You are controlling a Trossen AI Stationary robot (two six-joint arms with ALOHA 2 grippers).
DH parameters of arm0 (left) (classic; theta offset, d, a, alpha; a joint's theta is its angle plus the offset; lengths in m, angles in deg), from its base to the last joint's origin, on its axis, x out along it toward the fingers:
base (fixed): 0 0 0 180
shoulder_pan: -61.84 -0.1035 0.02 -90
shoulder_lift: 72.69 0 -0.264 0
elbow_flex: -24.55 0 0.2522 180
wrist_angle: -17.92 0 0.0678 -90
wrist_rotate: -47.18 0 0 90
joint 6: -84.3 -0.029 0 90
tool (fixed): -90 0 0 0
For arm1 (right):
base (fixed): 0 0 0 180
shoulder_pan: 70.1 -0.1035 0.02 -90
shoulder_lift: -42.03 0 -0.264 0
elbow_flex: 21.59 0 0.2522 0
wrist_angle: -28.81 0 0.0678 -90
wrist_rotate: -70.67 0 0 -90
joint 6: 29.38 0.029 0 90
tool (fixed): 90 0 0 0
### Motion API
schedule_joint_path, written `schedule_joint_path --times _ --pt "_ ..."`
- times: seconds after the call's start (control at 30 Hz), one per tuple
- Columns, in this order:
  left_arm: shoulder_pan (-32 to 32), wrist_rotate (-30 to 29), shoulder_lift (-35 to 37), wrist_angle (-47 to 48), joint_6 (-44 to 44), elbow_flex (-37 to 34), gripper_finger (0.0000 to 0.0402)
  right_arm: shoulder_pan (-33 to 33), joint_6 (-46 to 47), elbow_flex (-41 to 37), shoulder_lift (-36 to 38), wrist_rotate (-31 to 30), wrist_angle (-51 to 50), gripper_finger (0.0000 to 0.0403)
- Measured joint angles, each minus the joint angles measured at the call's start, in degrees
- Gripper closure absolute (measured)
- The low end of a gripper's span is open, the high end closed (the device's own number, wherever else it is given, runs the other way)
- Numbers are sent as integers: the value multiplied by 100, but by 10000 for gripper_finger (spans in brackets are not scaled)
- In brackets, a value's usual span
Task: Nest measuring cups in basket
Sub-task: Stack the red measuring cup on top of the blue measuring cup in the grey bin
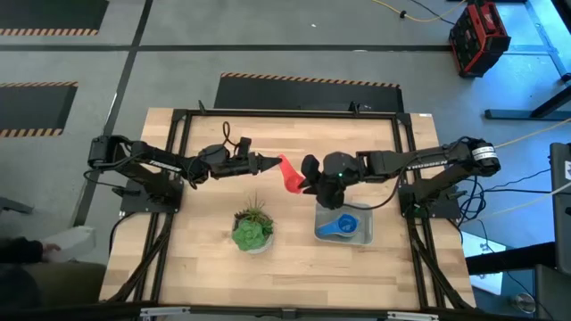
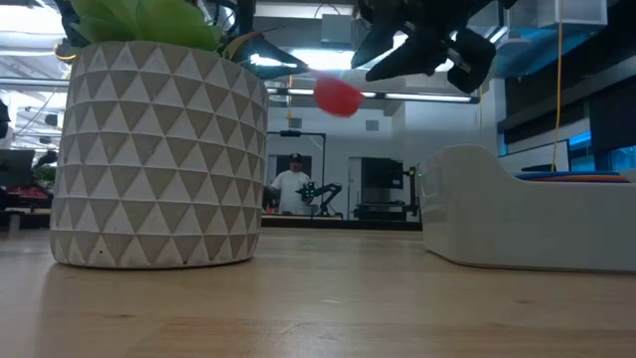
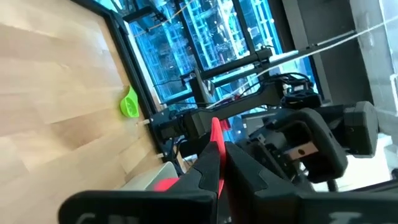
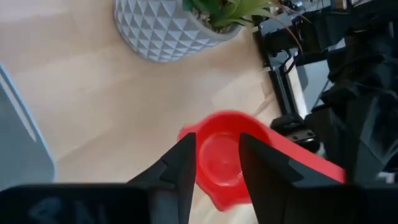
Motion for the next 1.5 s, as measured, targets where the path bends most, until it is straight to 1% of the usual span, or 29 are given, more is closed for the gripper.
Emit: schedule_joint_path --times 0.13,0.27,0.33,0.53,0.7,0.8,0.87,1.0,1.07,1.13,1.3,1.4,1.5 --pt "0 -49 0 7 -177 -2 399 -104 490 3 45 33 -160 277" --pt "0 -158 0 88 -376 -2 399 -291 519 3 264 33 -448 277" --pt "0 -250 0 116 -526 -2 399 -376 768 3 408 32 -552 276" --pt "0 -563 0 116 -1082 -2 399 -468 2300 3 1051 -9 -1032 276" --pt "16 -802 0 106 -1593 -2 399 -433 3966 3 1591 -133 -1533 276" --pt "119 -1105 0 85 -2054 -2 400 -408 4944 3 1797 -520 -1854 276" --pt "210 -1277 0 81 -2387 -2 400 -371 5627 3 1880 -963 -2058 276" --pt "422 -1553 0 56 -2959 -2 400 -212 7294 3 1907 -1971 -2407 276" --pt "532 -1664 0 8 -3196 -2 400 -81 7890 1 1899 -2269 -2562 276" --pt "645 -1728 0 -176 -3441 -2 400 71 8302 0 1873 -2299 -2558 276" --pt "898 -1939 2 -791 -4064 -2 400 357 9021 -2 1787 -2149 -2289 276" --pt "980 -1957 7 -1203 -4376 -2 400 446 9332 -5 1695 -1977 -1938 276" --pt "1042 -2084 7 -1569 -4654 -2 400 476 9407 -6 1545 -1778 -1485 276"
